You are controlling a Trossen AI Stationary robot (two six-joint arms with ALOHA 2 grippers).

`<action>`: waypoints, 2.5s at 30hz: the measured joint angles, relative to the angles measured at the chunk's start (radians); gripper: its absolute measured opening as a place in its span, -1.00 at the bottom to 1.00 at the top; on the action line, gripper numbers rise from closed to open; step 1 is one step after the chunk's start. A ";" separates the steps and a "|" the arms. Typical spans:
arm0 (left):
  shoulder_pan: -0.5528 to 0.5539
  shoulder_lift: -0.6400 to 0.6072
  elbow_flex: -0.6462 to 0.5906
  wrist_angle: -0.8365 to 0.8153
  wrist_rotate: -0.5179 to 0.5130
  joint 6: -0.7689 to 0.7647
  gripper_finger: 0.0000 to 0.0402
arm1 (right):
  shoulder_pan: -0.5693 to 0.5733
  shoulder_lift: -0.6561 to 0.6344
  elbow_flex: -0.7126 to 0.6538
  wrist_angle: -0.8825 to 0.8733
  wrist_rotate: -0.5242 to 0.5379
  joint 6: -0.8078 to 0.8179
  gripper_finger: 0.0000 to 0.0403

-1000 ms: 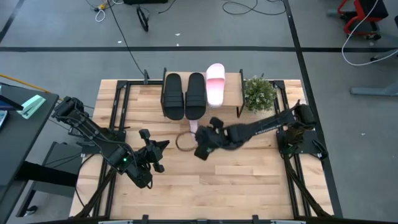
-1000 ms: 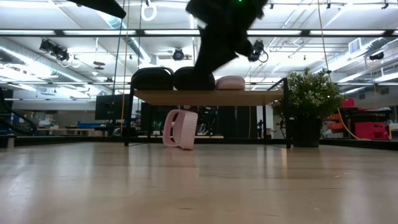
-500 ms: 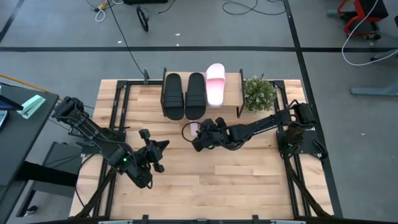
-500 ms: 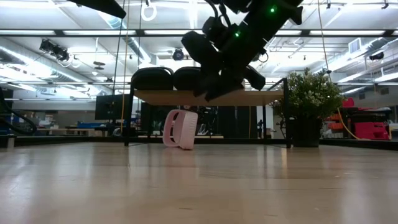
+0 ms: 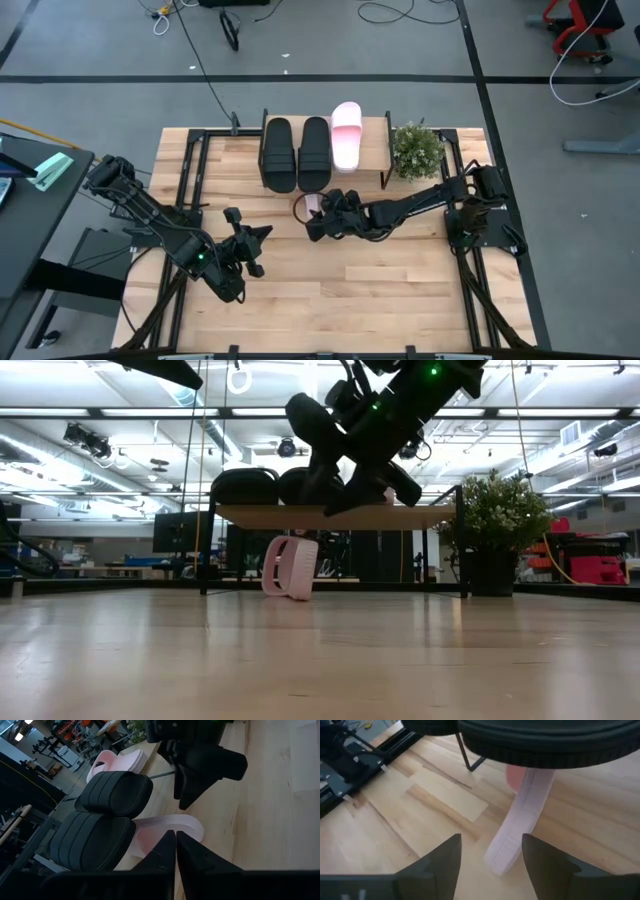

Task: Pick and place slides into the shelf
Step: Put the white slide on the shelf

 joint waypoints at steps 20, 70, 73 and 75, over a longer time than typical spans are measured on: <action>0.000 0.000 0.000 -0.001 0.000 0.000 -0.89 | -0.012 0.146 0.004 0.035 -0.015 0.074 0.07; 0.000 0.000 0.000 0.004 0.000 0.000 -0.84 | -0.041 0.124 0.003 0.098 -0.102 -0.001 -0.99; 0.000 0.000 0.000 0.002 0.000 0.000 -0.86 | -0.022 0.114 0.011 0.069 -0.103 -0.004 -0.99; 0.000 0.000 0.000 0.000 0.000 0.000 -0.88 | -0.006 0.105 0.019 0.059 -0.107 -0.003 -1.00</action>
